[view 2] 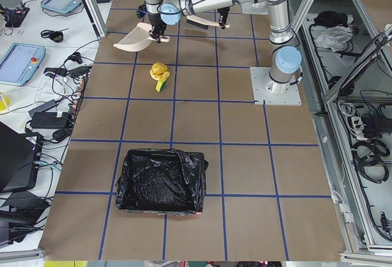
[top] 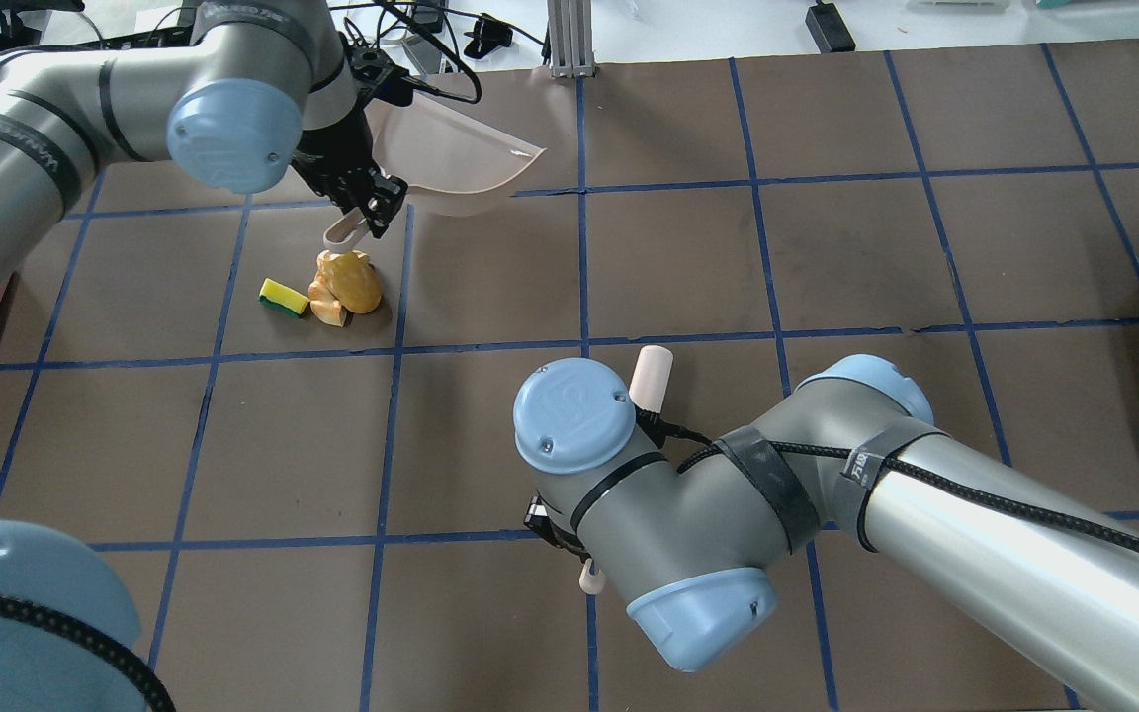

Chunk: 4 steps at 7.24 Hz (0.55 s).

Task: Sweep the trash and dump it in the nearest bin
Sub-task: 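Lower the dustpan beside the trash with the left gripper while the right brings the brush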

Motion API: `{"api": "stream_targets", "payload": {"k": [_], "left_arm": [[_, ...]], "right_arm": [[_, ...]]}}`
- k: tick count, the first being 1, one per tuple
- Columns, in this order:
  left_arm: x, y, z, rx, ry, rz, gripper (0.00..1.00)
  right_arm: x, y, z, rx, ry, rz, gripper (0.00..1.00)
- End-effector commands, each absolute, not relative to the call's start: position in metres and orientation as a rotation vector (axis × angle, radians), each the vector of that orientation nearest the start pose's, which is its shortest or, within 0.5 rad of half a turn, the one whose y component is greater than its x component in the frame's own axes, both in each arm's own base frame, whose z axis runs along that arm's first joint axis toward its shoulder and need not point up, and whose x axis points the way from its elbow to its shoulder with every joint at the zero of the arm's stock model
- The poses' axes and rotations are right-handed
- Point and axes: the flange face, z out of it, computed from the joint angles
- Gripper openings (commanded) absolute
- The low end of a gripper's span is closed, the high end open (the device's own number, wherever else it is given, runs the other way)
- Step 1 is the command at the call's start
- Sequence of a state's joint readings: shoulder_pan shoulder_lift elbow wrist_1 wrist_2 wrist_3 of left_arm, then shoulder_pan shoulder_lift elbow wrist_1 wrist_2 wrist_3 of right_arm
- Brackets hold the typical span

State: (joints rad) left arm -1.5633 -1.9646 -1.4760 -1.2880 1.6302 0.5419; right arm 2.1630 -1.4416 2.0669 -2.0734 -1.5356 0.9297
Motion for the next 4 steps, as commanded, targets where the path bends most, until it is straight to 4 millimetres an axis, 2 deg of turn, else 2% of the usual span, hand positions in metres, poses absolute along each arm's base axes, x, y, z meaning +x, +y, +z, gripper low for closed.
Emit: {"api": "stream_targets", "payload": {"k": [1, 2, 3, 4], "left_arm": [[-0.038, -0.639, 0.351, 1.036, 2.911, 0.068, 0.0], [-0.009, -0.64, 0.35, 1.118, 2.885, 0.078, 0.0], [0.01, -0.637, 0.341, 1.302, 2.787, 0.118, 0.0], [0.05, -0.632, 0.332, 1.474, 2.674, 0.164, 0.0]], "right_arm": [[0.4, -0.347, 0.249, 0.666, 3.11, 0.168, 0.0], [0.418, -0.369, 0.253, 0.719, 3.077, 0.162, 0.0], [0.445, -0.375, 0.251, 0.724, 3.068, 0.188, 0.0], [0.487, -0.385, 0.247, 0.782, 3.047, 0.167, 0.0]]}}
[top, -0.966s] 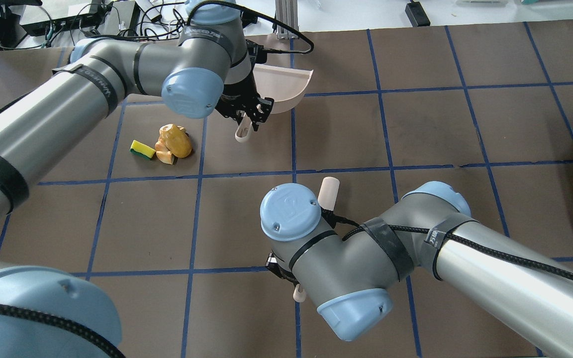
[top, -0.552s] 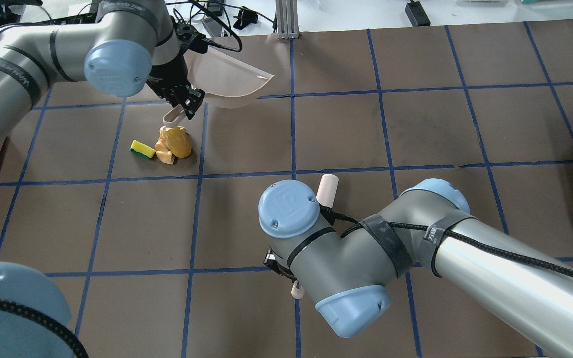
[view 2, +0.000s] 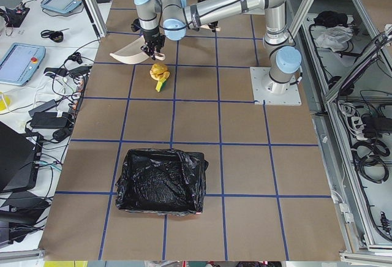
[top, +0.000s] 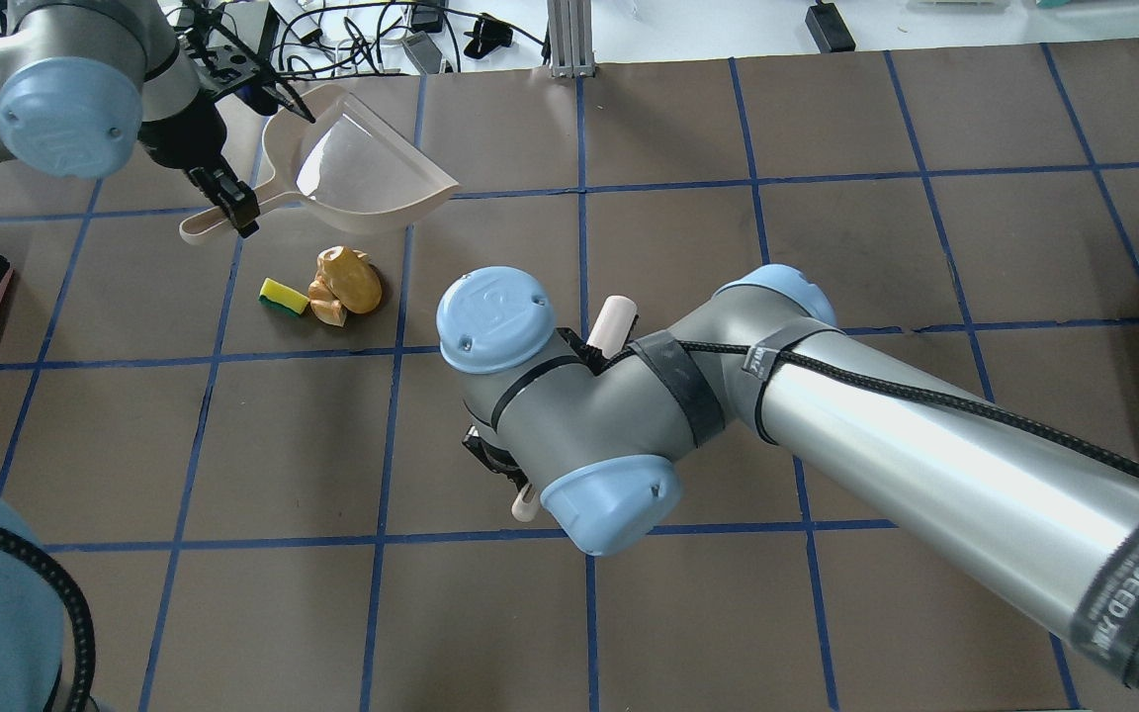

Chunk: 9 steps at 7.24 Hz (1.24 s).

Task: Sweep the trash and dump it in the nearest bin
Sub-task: 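Lower the dustpan beside the trash with the left gripper while the right brings the brush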

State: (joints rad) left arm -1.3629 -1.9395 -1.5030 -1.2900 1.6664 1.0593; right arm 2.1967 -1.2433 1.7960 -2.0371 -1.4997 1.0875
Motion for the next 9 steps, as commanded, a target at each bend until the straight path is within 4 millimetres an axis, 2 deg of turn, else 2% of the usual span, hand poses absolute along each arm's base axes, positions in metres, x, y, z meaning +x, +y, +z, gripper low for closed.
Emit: {"api": "stream_targets", "payload": {"k": [1, 2, 3, 4, 5, 6, 8, 9], "left_arm": [[0.092, -0.622, 0.319, 1.562, 2.648, 0.182, 0.0], [0.127, -0.616, 0.319, 1.699, 2.561, 0.176, 0.0], [0.17, -0.606, 0.316, 1.793, 2.51, 0.172, 0.0], [0.202, -0.603, 0.311, 1.887, 2.451, 0.149, 0.0], [0.224, -0.603, 0.316, 1.948, 2.343, 0.123, 0.0], [0.232, -0.596, 0.33, 1.91, 2.343, 0.12, 0.0], [0.198, -0.59, 0.369, 1.899, 2.351, 0.123, 0.0], [0.2, -0.587, 0.373, 1.906, 2.345, 0.122, 0.0]], "right_arm": [[0.535, -0.391, 0.237, 0.806, 3.057, 0.176, 0.0], [0.582, -0.392, 0.232, 0.817, 3.054, 0.164, 0.0], [0.607, -0.397, 0.227, 0.83, 3.073, 0.164, 0.0], [0.62, -0.404, 0.238, 0.864, 3.035, 0.158, 0.0], [0.632, -0.399, 0.241, 0.842, 3.03, 0.147, 0.0], [0.639, -0.399, 0.232, 0.837, 3.038, 0.15, 0.0], [0.64, -0.399, 0.234, 0.833, 3.041, 0.149, 0.0], [0.64, -0.4, 0.234, 0.833, 3.044, 0.142, 0.0]]}}
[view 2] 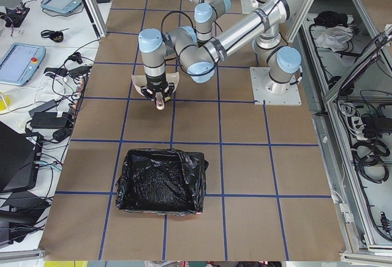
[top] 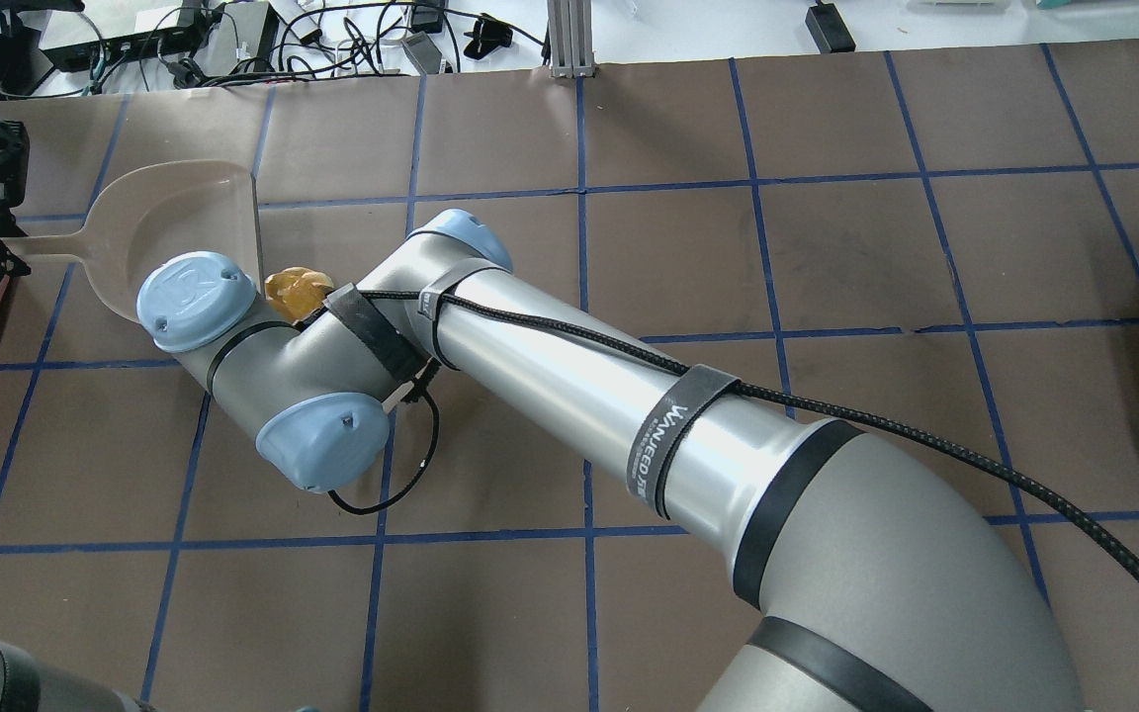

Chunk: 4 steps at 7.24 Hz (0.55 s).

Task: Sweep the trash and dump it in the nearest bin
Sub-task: 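Lower the dustpan beside the trash with the left gripper while the right brings the brush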

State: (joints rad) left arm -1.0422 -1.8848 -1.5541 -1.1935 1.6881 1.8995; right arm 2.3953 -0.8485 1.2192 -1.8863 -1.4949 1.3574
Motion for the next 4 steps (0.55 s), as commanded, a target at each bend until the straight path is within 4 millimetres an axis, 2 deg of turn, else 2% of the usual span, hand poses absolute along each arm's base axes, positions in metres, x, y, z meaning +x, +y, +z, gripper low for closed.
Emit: {"api": "stream_targets", "payload": {"k": [1, 2, 3, 4], "left_arm": [[0.204, -0.584, 0.371, 1.911, 2.347, 0.128, 0.0], [0.21, -0.582, 0.377, 1.936, 2.317, 0.127, 0.0], [0.221, -0.579, 0.372, 1.972, 2.297, 0.131, 0.0], [0.25, -0.578, 0.358, 2.078, 2.221, 0.143, 0.0]], "right_arm": [[0.64, -0.4, 0.233, 0.833, 3.045, 0.143, 0.0], [0.64, -0.4, 0.233, 0.834, 3.047, 0.143, 0.0], [0.64, -0.4, 0.233, 0.834, 3.047, 0.143, 0.0], [0.64, -0.4, 0.234, 0.834, 3.046, 0.141, 0.0]]}}
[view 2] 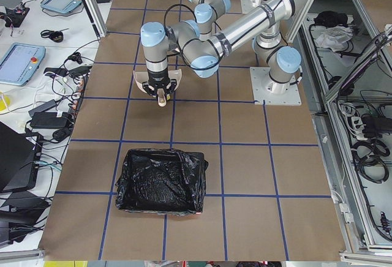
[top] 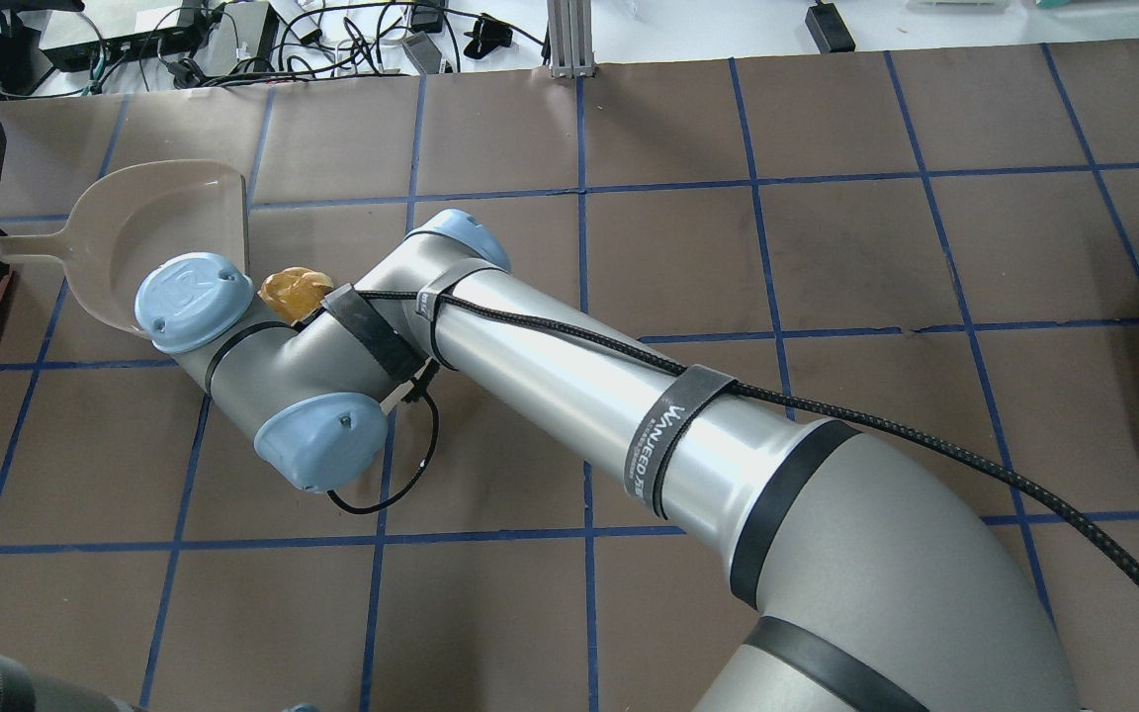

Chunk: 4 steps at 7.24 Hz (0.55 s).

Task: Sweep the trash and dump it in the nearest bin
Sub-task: 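Lower the dustpan beside the trash with the left gripper while the right brings the brush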

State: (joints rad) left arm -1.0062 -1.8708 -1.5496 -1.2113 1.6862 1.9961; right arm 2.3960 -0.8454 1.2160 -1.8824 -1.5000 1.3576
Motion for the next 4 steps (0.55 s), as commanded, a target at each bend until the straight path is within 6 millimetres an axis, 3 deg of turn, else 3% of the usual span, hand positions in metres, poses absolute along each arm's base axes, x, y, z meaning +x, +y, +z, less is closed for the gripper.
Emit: {"api": "stream_targets", "payload": {"k": [1, 3, 4], "left_arm": [[0.278, -0.575, 0.35, 2.106, 2.21, 0.142, 0.0], [0.306, -0.586, 0.332, 2.214, 2.095, 0.145, 0.0], [0.339, -0.584, 0.316, 2.198, 2.099, 0.147, 0.0]], "right_arm": [[0.64, -0.4, 0.234, 0.834, 3.046, 0.141, 0.0], [0.64, -0.4, 0.233, 0.833, 3.045, 0.143, 0.0], [0.641, -0.4, 0.231, 0.831, 3.044, 0.151, 0.0]]}}
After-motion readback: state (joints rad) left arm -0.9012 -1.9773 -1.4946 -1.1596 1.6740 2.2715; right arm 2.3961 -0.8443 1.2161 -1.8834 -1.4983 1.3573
